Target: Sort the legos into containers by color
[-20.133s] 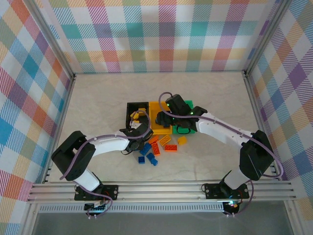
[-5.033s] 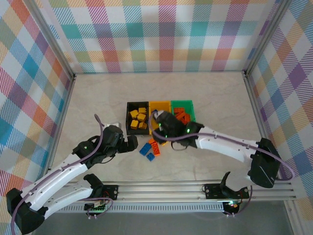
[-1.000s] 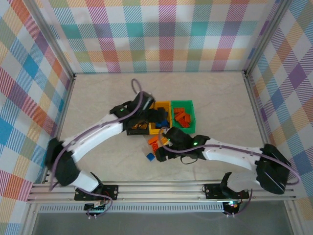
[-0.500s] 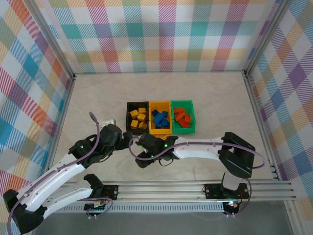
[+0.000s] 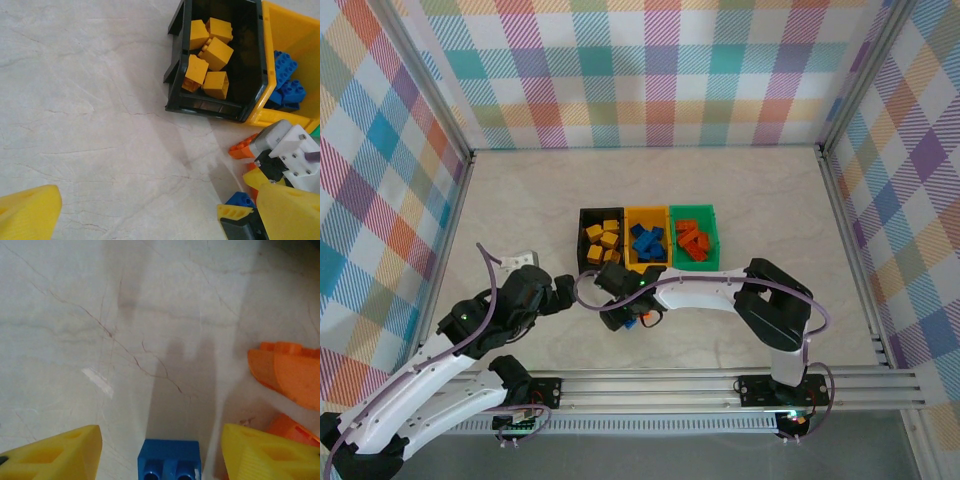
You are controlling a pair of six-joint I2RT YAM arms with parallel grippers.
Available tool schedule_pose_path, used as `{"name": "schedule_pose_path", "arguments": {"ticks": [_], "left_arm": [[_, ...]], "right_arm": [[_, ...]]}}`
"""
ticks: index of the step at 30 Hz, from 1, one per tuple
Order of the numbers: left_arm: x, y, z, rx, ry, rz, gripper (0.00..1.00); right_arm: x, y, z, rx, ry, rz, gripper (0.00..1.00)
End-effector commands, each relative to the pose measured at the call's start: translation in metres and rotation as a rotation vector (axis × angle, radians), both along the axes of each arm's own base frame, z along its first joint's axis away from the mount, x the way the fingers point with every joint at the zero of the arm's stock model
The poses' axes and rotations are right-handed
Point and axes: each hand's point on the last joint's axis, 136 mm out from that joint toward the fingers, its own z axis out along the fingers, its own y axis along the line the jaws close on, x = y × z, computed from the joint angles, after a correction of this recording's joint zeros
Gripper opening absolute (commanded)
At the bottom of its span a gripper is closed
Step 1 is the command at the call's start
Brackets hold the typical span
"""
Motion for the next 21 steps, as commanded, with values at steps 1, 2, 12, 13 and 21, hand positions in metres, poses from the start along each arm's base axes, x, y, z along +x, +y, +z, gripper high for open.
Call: {"name": "schedule_pose_path", "arguments": {"ticks": [1, 2, 12, 13, 21], "left_arm": [[-0.001, 0.005, -0.002, 0.018, 0.009, 0.015, 1.00], [0.000, 0.004, -0.002, 0.015, 0.007, 0.013, 1.00], [0.004, 0.000, 0.000, 0.024, 0.009, 0.008, 1.00], [0.004, 0.001, -0.001, 0.026, 0.008, 0.011, 1.00], [0.006, -0.002, 0.001, 0.014, 0.000, 0.004, 1.00]], "right_arm": [[-0.015, -0.023, -0.009, -0.096, 0.032, 0.011, 0.64], [-0.018, -0.025, -0.009, -0.106, 0.032, 0.016, 0.63], [-0.022, -0.021, -0.022, -0.142, 0.004, 0.012, 0.45], [-0.023, -0.020, -0.020, -0.135, 0.004, 0.015, 0.43], [-0.011, -0.016, 0.045, 0.026, -0.111, -0.006, 0.35]]}}
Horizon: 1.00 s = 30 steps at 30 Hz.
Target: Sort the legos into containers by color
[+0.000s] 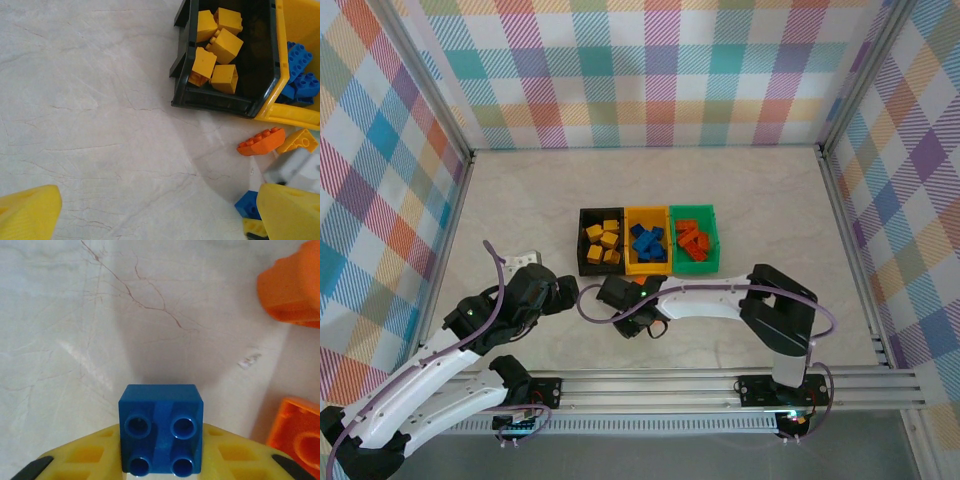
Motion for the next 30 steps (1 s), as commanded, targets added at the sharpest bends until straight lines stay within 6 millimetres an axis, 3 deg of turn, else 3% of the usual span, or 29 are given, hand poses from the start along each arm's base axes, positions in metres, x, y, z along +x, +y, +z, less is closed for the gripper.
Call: {"name": "schedule_pose_path", "arguments": {"ticks": [1, 4, 7, 16, 23, 25, 28, 30], "left_arm": [[0.005, -0.002, 0.006, -0.011, -0.024, -0.001, 1.00], [0.006, -0.007, 0.004, -0.023, -0.020, -0.010, 1.00], [0.007, -0.012, 0.000, -0.032, -0.010, -0.023, 1.00], [0.009, -0.041, -0.023, -0.087, 0.057, -0.115, 1.00], [0.013, -0.069, -0.045, -0.084, 0.134, -0.210, 1.00], [0.015, -0.079, -0.048, -0.089, 0.137, -0.240, 1.00], [0.018, -0.092, -0.052, -0.086, 0.145, -0.284, 1.00], [0.020, -0.101, -0.054, -0.081, 0.152, -0.315, 1.00]], "right_arm": [[0.016, 0.005, 0.056, 0.121, -0.111, -0.023, 0.34], [0.044, -0.005, 0.086, 0.169, -0.160, -0.090, 0.33], [0.080, -0.017, 0.100, 0.194, -0.172, -0.187, 0.34], [0.176, -0.030, 0.088, 0.163, -0.144, -0.400, 0.34], [0.207, -0.035, 0.085, 0.158, -0.134, -0.496, 0.41], [0.214, -0.031, 0.093, 0.193, -0.138, -0.502, 0.51], [0.219, -0.026, 0.112, 0.250, -0.167, -0.488, 0.73], [0.218, -0.025, 0.127, 0.288, -0.180, -0.481, 0.79]]}}
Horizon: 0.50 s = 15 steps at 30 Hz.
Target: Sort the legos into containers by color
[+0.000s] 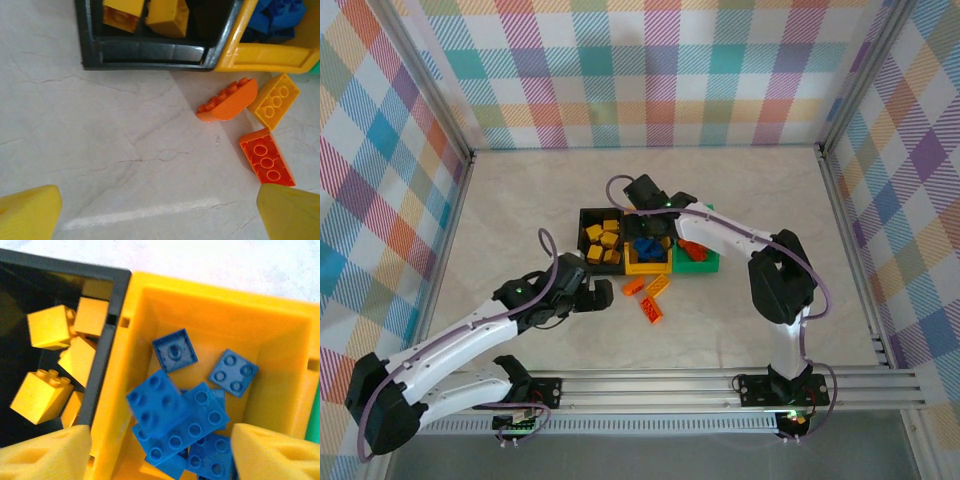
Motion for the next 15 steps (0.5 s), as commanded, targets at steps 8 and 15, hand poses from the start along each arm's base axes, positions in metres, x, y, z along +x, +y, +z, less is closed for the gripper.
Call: {"name": "schedule_pose_path", "arguments": {"ticks": [8, 15], "left_arm": [[-0.007, -0.082, -0.021, 0.008, 0.031, -0.235, 1.00], [-0.012, -0.132, -0.049, 0.024, 0.072, -0.298, 1.00]], "right_arm": [[-0.039, -0.031, 0.060, 0.170, -0.067, -0.047, 0.88], [-0.074, -0.069, 0.056, 0.199, -0.079, -0.090, 0.90]]}}
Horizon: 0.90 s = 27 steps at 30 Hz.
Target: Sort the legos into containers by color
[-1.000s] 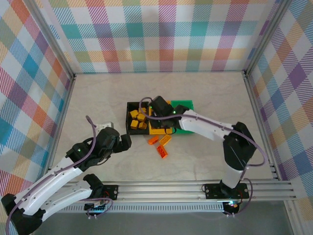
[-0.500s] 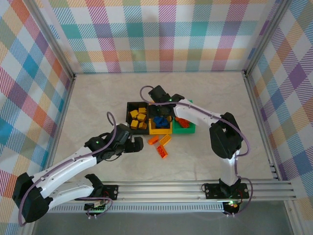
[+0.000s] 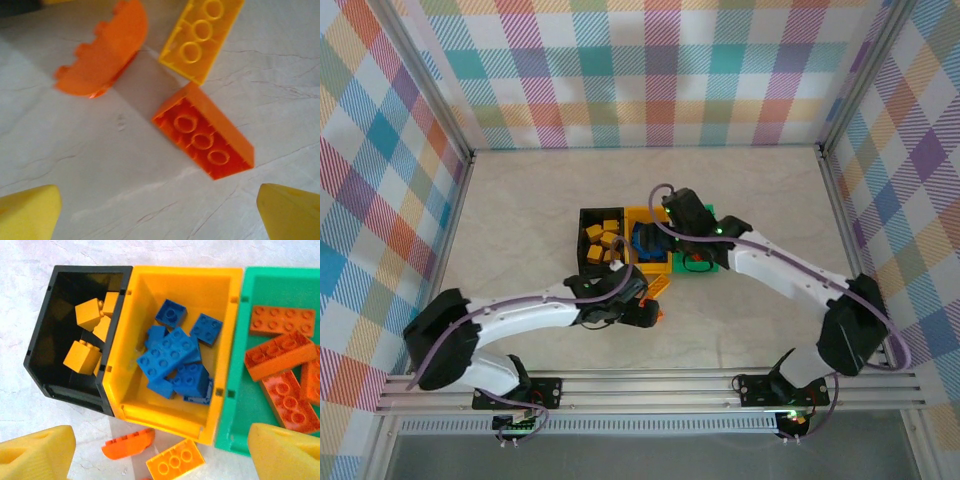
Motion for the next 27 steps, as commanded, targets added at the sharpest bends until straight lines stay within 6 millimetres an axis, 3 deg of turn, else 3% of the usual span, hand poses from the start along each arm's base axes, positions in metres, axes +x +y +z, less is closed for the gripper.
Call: {"name": "schedule_pose_path", "arguments": {"ticks": [1, 6, 12, 18, 24, 27], "left_arm": [[0.005, -0.027, 0.003, -0.054, -0.012, -0.008, 1.00], [0.010, -0.036, -0.015, 0.020, -0.002, -0.011, 1.00], [0.012, -0.045, -0.033, 0.079, 0.020, -0.024, 0.91], [0.008, -0.036, -0.048, 0.140, 0.046, -0.027, 0.68], [0.000, -0.021, -0.048, 0.169, 0.049, -0.026, 0.46], [-0.002, -0.012, -0.047, 0.188, 0.041, -0.020, 0.45]], "right_arm": [[-0.008, -0.011, 0.000, 0.029, -0.007, -0.036, 0.90], [-0.021, -0.028, 0.001, 0.031, -0.020, -0.051, 0.90], [-0.029, -0.039, 0.005, 0.036, -0.044, -0.060, 0.91], [-0.034, -0.046, 0.003, 0.031, -0.049, -0.065, 0.91], [-0.037, -0.051, 0.001, 0.033, -0.056, -0.075, 0.92], [-0.037, -0.052, 0.000, 0.029, -0.056, -0.078, 0.92]]}}
